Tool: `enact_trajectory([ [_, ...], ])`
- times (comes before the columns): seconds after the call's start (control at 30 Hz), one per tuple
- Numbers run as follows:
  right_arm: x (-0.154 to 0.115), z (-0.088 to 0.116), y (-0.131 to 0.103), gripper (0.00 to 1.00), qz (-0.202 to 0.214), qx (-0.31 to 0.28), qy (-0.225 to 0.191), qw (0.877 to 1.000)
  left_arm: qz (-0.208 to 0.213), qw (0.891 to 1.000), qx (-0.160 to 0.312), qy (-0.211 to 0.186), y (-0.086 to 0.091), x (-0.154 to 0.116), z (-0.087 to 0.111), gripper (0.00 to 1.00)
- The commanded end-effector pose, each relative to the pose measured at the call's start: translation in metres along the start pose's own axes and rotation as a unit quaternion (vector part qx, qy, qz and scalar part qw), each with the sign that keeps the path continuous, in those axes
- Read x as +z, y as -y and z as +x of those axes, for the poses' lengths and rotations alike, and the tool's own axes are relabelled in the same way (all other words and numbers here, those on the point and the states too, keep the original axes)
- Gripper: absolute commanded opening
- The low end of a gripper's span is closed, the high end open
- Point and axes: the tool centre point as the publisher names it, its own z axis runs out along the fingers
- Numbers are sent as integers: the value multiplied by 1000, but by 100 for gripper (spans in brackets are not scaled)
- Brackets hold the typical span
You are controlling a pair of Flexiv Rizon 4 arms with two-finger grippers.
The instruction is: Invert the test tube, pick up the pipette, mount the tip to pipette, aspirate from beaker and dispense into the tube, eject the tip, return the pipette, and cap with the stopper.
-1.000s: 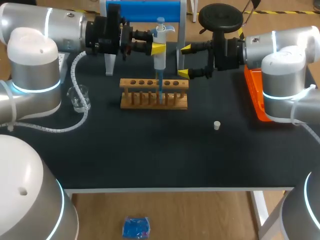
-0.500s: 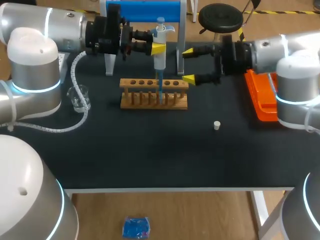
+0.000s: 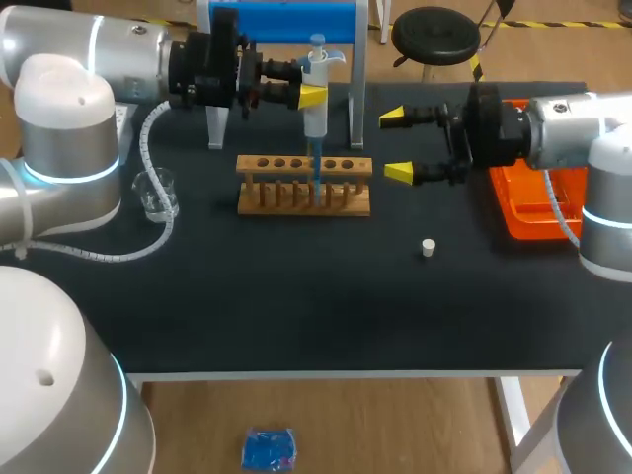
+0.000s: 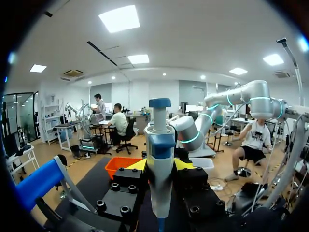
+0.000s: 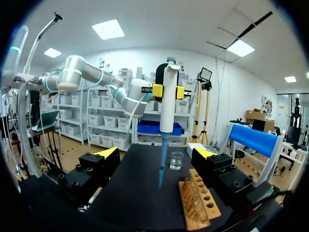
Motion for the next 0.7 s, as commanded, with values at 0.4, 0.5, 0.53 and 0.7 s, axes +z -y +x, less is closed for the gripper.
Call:
enact_trajectory([
  [0.4, 56, -19, -1, 100, -11, 54, 6, 998, 0, 1000, 0, 2, 1, 0, 1, 0],
  [0.5, 63, -17, -6, 100, -11, 58, 7, 998, 0, 1000, 0, 2, 1, 0, 1, 0],
  [0.53, 65, -17, -8, 100, -9, 63, 7, 998, 0, 1000, 0, 2, 1, 0, 1, 0],
  [0.7, 72, -18, -17, 100, -10, 66, 17, 998, 0, 1000, 0, 2, 1, 0, 1, 0],
])
